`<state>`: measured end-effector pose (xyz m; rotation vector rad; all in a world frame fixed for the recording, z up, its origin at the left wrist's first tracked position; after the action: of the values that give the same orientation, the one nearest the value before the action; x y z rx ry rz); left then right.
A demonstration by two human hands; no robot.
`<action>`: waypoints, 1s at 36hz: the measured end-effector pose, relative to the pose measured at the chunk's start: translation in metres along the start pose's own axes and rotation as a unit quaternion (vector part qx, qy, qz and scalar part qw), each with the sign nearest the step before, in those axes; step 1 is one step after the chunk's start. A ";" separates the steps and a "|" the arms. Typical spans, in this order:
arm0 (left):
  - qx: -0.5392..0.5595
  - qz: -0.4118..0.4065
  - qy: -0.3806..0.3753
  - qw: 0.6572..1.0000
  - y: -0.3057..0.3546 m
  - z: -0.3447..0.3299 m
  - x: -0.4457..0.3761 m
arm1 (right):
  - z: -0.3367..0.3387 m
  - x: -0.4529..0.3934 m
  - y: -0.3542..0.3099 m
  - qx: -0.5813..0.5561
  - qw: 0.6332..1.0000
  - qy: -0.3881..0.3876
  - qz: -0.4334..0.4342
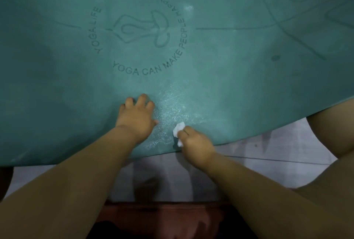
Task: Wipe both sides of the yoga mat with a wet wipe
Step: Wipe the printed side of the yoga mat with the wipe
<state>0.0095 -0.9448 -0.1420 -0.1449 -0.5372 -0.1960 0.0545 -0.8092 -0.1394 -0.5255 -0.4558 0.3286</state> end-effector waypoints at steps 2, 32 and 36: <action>0.003 0.003 0.008 1.000 -0.007 0.003 -0.004 | 0.011 -0.005 0.004 0.038 0.997 -0.015 0.062; 0.082 0.109 0.086 0.987 -0.049 0.064 -0.100 | 0.160 -0.112 0.163 -0.092 0.902 0.285 -0.310; 0.094 0.103 0.081 0.987 -0.042 0.065 -0.114 | 0.100 -0.140 0.061 -0.035 0.985 0.158 -0.052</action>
<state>-0.1275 -0.9566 -0.1423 -0.0003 -0.3735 0.0443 -0.1255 -0.7762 -0.1420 -0.6090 -0.1865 0.1260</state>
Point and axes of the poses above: each hand's wrist, its own x-axis away from the middle knuckle, its own z-axis out of the back of the hand, y = z × x, the point moved 10 cm from there along -x, towards the middle knuckle, and after that the axes turned 12 degrees about -x, right-handed, at the moved point
